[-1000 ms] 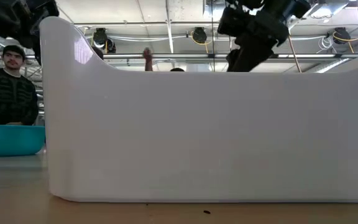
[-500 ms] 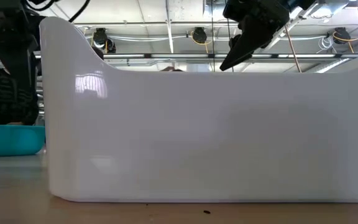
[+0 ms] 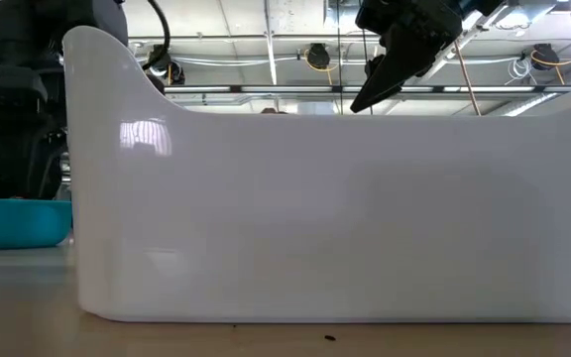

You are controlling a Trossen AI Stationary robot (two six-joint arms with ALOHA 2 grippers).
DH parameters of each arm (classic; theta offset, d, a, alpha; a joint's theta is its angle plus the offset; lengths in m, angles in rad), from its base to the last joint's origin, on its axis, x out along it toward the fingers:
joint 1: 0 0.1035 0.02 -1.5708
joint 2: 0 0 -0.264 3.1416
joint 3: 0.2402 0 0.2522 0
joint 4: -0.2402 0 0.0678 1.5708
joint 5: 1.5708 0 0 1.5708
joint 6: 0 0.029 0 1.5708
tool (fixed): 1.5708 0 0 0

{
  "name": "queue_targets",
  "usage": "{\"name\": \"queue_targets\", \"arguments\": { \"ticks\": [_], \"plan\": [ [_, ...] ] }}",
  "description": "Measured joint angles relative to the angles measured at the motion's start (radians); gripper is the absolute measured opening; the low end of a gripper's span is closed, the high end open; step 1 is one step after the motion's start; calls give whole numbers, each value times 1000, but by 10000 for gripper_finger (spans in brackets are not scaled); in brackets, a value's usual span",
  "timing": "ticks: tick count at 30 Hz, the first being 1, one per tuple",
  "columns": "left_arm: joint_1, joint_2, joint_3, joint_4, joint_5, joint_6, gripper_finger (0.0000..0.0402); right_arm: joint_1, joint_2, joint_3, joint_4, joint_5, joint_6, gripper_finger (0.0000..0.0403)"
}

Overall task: Nest measuring cups in basket
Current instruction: Stack the light blue measuring cup on the red measuring cup

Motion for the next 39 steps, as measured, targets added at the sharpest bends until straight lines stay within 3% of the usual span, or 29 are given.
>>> {"name": "queue_targets", "arguments": {
  "ticks": [7,18,29,33,39],
  "plan": [
    [0,55,0,42,1,14,192,0,0,0,4,-1,-6,256],
    [4,106,0,48,30,-7,15,0,0,0,4,-1,-10,256],
    [103,60,74,44,82,-32,7,0,0,0,3,1,-9,256],
    [161,41,186,39,81,-66,7,0,0,0,-17,7,-10,256],
    [230,80,379,13,66,-35,7,0,-27,0,-61,109,-10,256]
  ]
}}
